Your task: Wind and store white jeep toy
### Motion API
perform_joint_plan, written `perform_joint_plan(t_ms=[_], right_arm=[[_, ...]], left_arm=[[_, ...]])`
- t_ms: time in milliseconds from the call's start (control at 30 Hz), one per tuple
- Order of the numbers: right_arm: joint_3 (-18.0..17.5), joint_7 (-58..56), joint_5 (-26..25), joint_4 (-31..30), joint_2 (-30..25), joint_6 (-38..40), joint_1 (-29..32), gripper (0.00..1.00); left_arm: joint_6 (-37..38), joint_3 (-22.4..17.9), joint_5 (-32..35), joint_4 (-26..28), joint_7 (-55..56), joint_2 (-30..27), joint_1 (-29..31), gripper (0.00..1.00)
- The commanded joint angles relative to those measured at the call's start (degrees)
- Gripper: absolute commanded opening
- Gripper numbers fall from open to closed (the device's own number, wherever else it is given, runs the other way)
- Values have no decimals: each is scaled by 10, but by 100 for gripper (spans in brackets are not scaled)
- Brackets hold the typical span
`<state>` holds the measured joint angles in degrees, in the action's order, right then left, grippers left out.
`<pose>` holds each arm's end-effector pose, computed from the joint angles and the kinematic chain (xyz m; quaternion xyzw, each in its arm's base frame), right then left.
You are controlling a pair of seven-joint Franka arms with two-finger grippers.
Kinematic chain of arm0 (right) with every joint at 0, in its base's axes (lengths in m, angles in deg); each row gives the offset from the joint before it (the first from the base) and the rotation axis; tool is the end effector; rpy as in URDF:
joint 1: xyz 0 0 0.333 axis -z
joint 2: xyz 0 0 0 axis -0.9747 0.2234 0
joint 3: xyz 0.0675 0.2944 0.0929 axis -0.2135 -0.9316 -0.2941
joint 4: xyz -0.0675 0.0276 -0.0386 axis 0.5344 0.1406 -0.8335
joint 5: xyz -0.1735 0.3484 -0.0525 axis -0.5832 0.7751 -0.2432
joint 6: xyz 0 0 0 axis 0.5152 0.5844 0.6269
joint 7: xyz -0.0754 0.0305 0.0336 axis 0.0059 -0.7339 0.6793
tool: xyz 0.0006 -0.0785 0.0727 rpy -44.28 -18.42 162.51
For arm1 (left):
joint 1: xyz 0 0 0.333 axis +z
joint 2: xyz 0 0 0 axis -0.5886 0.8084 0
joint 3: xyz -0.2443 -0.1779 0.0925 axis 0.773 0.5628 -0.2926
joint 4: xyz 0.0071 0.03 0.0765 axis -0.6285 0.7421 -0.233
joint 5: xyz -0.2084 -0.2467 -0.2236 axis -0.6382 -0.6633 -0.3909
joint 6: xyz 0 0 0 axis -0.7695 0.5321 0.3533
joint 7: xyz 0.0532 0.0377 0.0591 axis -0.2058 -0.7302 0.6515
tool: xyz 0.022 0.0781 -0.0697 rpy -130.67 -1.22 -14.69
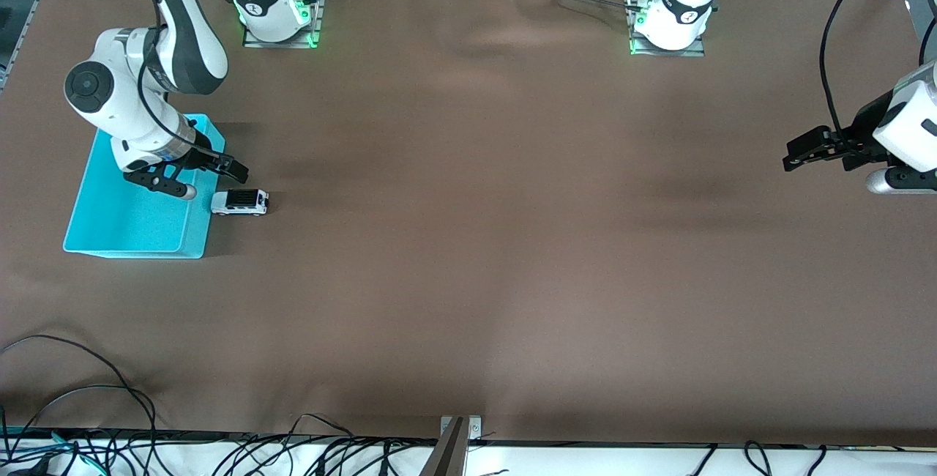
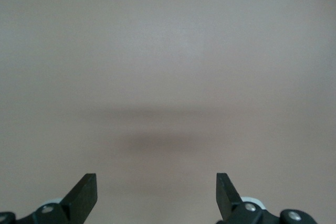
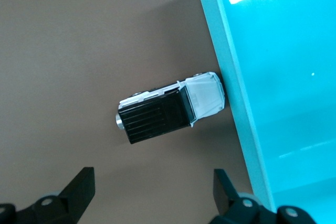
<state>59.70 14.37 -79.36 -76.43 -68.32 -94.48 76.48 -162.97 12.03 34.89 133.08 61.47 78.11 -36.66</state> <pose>0.5040 0.0143 0.2937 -0.9854 0.1688 0.0211 0.0034 0.5841 0.0100 0.5645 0.9993 0.0220 -0.0248 0.0189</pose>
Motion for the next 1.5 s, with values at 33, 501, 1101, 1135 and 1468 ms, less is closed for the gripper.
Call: perform_joint_plan(t_ms=[33, 501, 1101, 1135, 1468], right_arm=[[-4, 75, -3, -9, 13, -20, 1, 100], [-5, 277, -3, -14, 49, -74, 0, 100], [-4, 438, -3, -26, 94, -175, 1, 100], [-4, 438, -3, -26, 95, -176, 1, 100], [-4, 439, -6, -24, 102, -187, 1, 100]], left_arm=[[-2, 0, -10, 3, -13, -3, 3, 100], [-2, 0, -10, 3, -13, -1, 3, 100], [-3, 0, -10, 2, -13, 0, 2, 100], [-2, 0, -10, 3, -13, 0, 2, 100], [-3, 0, -10, 2, -13, 0, 2, 100]])
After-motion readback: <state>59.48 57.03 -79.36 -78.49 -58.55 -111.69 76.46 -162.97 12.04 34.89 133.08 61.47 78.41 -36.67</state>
